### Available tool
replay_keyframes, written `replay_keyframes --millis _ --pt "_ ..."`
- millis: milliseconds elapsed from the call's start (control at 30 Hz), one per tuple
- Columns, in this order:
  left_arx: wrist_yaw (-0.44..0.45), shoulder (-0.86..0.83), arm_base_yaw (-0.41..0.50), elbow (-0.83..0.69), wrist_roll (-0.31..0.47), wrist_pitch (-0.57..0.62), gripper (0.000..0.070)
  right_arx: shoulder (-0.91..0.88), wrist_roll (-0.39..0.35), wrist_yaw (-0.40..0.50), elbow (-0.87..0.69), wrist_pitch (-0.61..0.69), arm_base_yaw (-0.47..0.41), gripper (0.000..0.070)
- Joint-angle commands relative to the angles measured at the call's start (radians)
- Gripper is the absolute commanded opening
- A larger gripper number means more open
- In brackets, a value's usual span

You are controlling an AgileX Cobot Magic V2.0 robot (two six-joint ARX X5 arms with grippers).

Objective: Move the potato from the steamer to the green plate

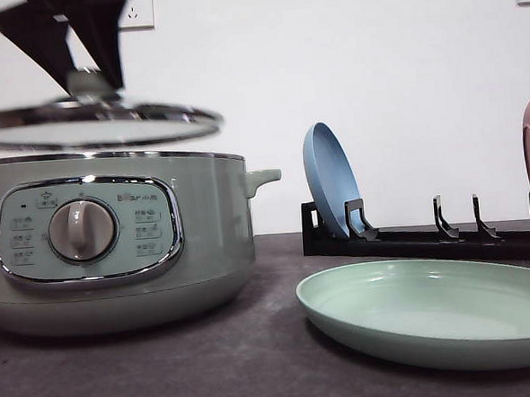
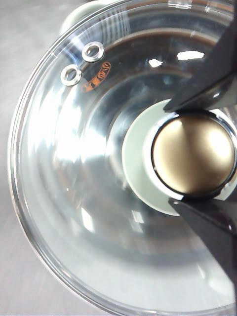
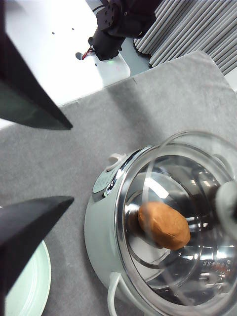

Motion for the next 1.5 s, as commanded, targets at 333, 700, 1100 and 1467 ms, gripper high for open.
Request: replay_keyframes --millis 333,700,1100,1467 --pt "-0.003 -0.117 0.168 0.046 0.014 -0.003 0.0001 0.010 0.001 0.007 0.019 0.006 0.006 0.0311" --pt "-0.003 -0.131 0.346 0.046 0.026 -0.026 0.0001 0.016 0.089 0.073 0.019 0.066 0.007 0.0429" --pt "-0.003 -0.131 0.385 0.046 0.028 -0.026 0.0001 0.272 0.122 0.072 0.243 0.087 0.014 0.0478" --pt "-0.003 -0.131 0.393 0.046 0.028 -0.025 0.0001 0.630 0.121 0.116 0.589 0.058 0.058 0.0481"
